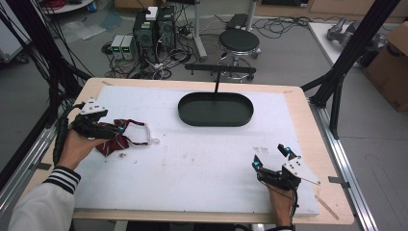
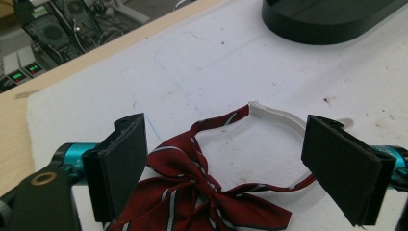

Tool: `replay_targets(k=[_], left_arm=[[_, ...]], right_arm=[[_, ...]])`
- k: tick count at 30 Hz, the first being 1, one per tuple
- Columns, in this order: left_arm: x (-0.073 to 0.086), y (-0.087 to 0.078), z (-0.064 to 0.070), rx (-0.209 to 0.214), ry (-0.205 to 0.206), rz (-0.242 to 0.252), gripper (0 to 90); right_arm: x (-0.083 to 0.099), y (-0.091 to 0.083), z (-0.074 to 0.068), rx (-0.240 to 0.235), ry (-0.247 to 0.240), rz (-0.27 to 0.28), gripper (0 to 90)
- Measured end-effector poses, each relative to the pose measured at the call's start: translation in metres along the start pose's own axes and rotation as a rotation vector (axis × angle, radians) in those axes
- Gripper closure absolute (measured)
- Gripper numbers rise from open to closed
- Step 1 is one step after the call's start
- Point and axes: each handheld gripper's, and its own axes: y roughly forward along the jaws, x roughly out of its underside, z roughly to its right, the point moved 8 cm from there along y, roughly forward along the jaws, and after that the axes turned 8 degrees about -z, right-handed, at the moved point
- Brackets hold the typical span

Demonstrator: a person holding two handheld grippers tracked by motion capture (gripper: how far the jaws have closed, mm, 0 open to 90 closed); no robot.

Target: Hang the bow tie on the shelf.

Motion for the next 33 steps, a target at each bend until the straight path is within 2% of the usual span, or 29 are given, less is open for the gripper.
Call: replay_targets(k=[3,4,5,6,8,10,15,16,17,18,24,29,33], left_arm=[[0.0,0.008,-0.001,0.013,-0.012,-0.048,17.1],[0.003,0.015,-0.001,0.013,-0.014,-0.093,17.1],[0.003,0.015,-0.001,0.013,-0.014,-0.093,17.5],[0.005,0.021,-0.002,0.007,-0.019,-0.127,19.1],[0.007,0.024,-0.002,0.005,-0.032,-0.142,20.5],[0.012,0.031,-0.004,0.002,-0.036,-0.188,20.6],[0.014,0.035,-0.008,-0.02,-0.07,-0.205,21.2],[0.014,0.036,-0.009,-0.04,-0.089,-0.211,21.2],[0.014,0.036,-0.009,-0.04,-0.089,-0.211,21.2],[0.016,0.038,-0.01,-0.072,-0.092,-0.237,21.2],[0.021,0.044,-0.012,-0.078,-0.124,-0.285,23.5],[0.025,0.049,-0.012,-0.086,-0.122,-0.321,29.0],[0.027,0.053,-0.011,-0.071,-0.135,-0.342,34.4]], right_arm=[[0.0,0.0,0.001,-0.003,0.013,0.001,3.5],[0.0,0.0,0.001,-0.003,0.013,0.002,3.5],[0.0,0.0,0.001,-0.002,0.008,0.003,3.5],[0.0,0.0,0.001,0.001,0.003,0.004,3.6],[0.0,0.0,0.001,0.003,-0.002,0.002,3.5],[0.0,0.0,0.001,0.002,0.005,0.003,3.5],[0.0,0.0,0.001,0.005,0.007,0.001,3.6],[0.0,0.0,0.001,0.006,0.007,0.0,3.5],[0.0,0.0,0.001,0.006,0.007,0.0,3.5],[0.0,0.0,0.001,0.006,0.008,0.001,3.6],[0.0,0.0,0.001,0.009,0.009,0.0,3.5],[0.0,0.0,0.001,0.006,0.01,-0.001,3.5],[0.0,0.0,0.002,0.006,0.011,-0.001,3.5]])
